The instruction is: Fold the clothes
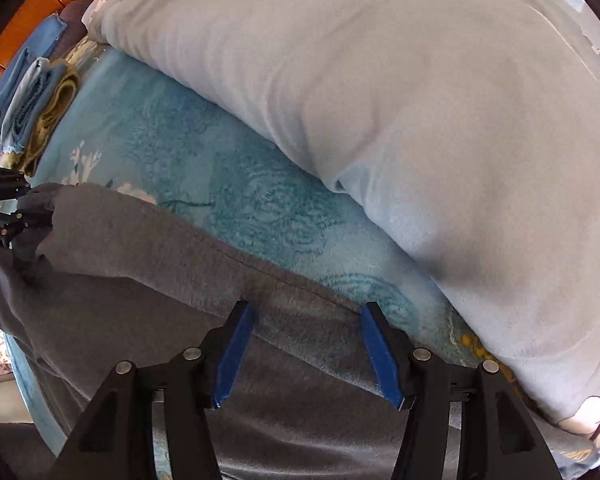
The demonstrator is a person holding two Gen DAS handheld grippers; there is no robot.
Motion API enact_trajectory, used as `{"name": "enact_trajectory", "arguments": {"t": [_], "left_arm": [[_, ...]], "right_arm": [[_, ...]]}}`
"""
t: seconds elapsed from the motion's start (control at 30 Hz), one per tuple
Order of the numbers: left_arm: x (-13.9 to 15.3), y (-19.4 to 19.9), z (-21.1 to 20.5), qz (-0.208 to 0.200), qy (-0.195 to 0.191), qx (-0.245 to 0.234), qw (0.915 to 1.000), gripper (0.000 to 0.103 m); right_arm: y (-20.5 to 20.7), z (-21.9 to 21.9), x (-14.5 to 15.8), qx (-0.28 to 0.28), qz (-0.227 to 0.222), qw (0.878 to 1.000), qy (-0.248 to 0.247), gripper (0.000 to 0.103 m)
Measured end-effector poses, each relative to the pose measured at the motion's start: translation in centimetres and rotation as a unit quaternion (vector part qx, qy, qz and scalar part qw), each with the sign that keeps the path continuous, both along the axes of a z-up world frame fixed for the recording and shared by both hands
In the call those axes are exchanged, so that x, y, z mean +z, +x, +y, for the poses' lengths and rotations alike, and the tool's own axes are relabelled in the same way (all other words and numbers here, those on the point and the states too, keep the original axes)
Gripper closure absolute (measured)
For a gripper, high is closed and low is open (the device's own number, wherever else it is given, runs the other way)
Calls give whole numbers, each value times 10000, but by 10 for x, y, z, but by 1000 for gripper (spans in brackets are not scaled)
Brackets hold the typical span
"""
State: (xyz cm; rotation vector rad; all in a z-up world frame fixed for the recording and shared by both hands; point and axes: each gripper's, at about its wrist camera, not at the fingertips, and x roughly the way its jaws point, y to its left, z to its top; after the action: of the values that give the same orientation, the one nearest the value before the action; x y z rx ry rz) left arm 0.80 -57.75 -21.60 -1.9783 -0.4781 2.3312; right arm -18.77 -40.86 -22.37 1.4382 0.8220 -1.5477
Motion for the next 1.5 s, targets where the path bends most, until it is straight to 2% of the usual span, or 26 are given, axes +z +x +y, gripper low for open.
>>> {"name": "enact_trajectory", "arguments": {"t": [0.07, 0.13, 0.23, 0.33, 0.47, 0.57, 0.67, 0.8, 0.87, 0.97, 1.03, 1.1, 1.13, 1.17, 1.23, 1.3, 1.4, 1.5], "left_arm": [[4, 3, -3, 92, 118, 215, 9997, 83], [7, 7, -5, 159, 126, 386, 9991, 85], [16, 9, -2, 293, -82, 460, 9985, 87], [35, 5, -13, 584, -415, 572, 9958, 89], [63, -11, -37, 1023, -760, 628, 9899, 90], [65, -37, -55, 1105, -980, 646, 9869, 90], [55, -53, -67, 978, -1121, 714, 9863, 90], [24, -70, -73, 583, -1150, 769, 9887, 89], [18, -71, -72, 516, -1161, 836, 9884, 89], [17, -67, -73, 508, -1087, 1006, 9877, 84], [18, -63, -76, 478, -1006, 1125, 9874, 77], [23, -57, -78, 432, -972, 1203, 9870, 58], [25, -54, -79, 409, -956, 1241, 9868, 55], [29, -50, -80, 388, -947, 1276, 9865, 49], [37, -40, -79, 317, -1017, 1373, 9848, 43], [46, -27, -76, 269, -1222, 1544, 9800, 40], [63, -4, -68, 281, -1603, 1906, 9681, 38], [76, 13, -46, 347, -1757, 2157, 9599, 37]], "right_arm": [[-1, 4, 1, -44, 41, 10000, -22, 63], [-2, 10, 3, -147, 39, 9999, -67, 89], [5, 19, 5, -194, 23, 9997, -132, 100], [10, 30, 22, -380, 266, 9982, -368, 101], [10, 30, 54, -580, 682, 9932, -741, 101], [-5, 2, 65, -634, 882, 9906, -830, 101], [-19, -12, 59, -768, 834, 9910, -715, 101], [-34, -26, 48, -965, 754, 9908, -579, 101], [-35, -26, 46, -1045, 752, 9900, -568, 101], [-32, -23, 47, -1078, 774, 9893, -603, 97], [-29, -19, 52, -1091, 807, 9885, -664, 96], [-27, -14, 60, -1150, 845, 9869, -754, 94], [-25, -11, 65, -1202, 876, 9855, -810, 88], [-24, -5, 71, -1296, 924, 9833, -884, 84], [-21, 9, 85, -1522, 982, 9776, -1075, 59], [-16, 30, 99, -1812, 1081, 9692, -1267, 56], [-12, 77, 107, -2487, 1270, 9519, -1263, 50], [-19, 162, 103, -3407, 1365, 9256, -923, 50]]}}
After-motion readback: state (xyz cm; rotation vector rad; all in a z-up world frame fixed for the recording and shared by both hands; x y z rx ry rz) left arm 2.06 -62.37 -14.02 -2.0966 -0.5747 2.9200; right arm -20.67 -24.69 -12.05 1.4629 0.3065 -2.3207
